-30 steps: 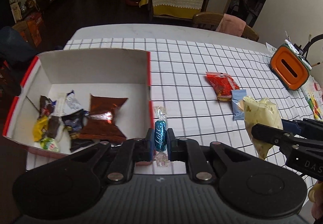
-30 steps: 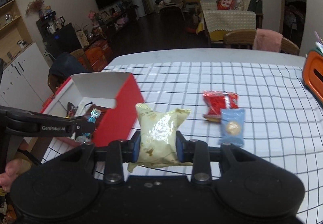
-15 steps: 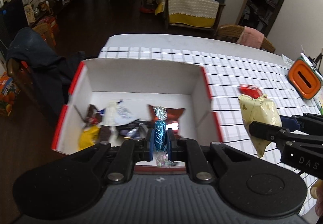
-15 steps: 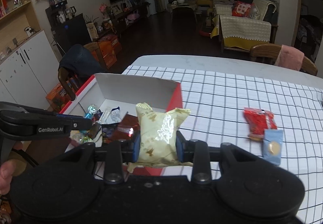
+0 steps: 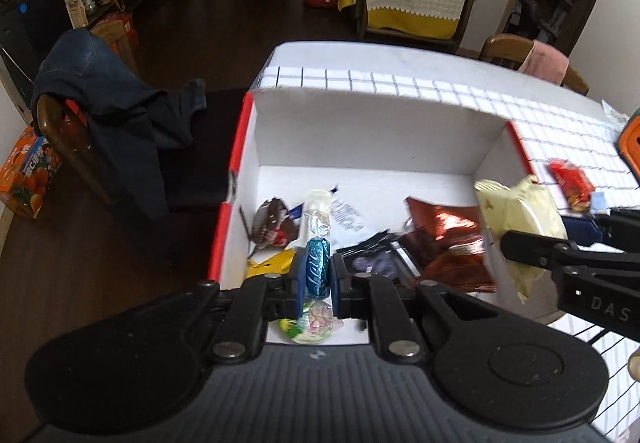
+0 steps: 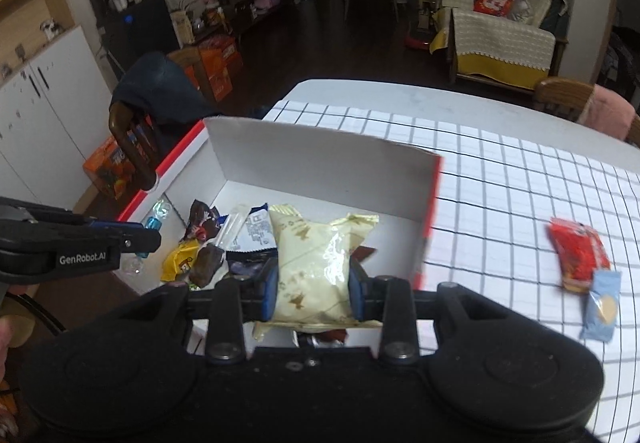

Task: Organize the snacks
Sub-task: 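Carry cream packet and candy stick over the red box and open both tools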

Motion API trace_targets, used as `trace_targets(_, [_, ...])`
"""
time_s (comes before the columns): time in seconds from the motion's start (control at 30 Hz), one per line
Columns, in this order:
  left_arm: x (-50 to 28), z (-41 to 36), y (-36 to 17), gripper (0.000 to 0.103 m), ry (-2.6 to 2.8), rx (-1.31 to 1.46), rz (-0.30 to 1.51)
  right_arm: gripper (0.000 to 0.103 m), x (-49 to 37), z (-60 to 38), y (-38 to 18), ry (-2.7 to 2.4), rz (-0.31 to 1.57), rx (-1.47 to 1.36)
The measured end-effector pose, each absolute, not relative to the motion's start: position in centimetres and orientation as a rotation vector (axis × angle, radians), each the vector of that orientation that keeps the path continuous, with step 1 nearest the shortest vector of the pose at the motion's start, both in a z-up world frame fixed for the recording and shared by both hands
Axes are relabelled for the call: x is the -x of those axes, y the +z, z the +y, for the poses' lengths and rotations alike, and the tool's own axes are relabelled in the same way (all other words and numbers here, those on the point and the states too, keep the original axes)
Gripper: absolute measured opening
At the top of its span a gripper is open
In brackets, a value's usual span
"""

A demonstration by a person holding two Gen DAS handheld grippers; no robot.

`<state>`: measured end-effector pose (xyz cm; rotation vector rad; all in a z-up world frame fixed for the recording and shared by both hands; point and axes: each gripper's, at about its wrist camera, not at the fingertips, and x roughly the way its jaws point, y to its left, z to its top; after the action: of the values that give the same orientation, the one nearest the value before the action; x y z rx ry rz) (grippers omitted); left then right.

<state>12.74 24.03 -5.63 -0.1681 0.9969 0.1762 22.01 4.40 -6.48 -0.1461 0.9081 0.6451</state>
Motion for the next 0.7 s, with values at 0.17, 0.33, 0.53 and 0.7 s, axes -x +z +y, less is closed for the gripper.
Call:
trace_targets(0.17, [-13.5,24.6,-7.1,0.012,0.17,0.136,1.024,0.032,-22.4,7.8,-8.2,0.686,0.924,0.23])
trace_targets(0.33, [-14.1,24.5,-8.4,0.012,0.163,0.09,1.044,0.032,-22.6,9.9,-9.5,0.705,0.931,0.309])
trace_targets(0.53, [-14.6,24.4,-9.9,0.012,0.172,0.073,1.085,0.032,-22.5,10.9,-9.7,0.707,0.925,0.358])
trace_targets(0.7, [-14.8,24.0,-10.1,0.012,0.172,0.052,1.087,0.034,-22.5,11.1,-9.8,0.694,0.928,0.363])
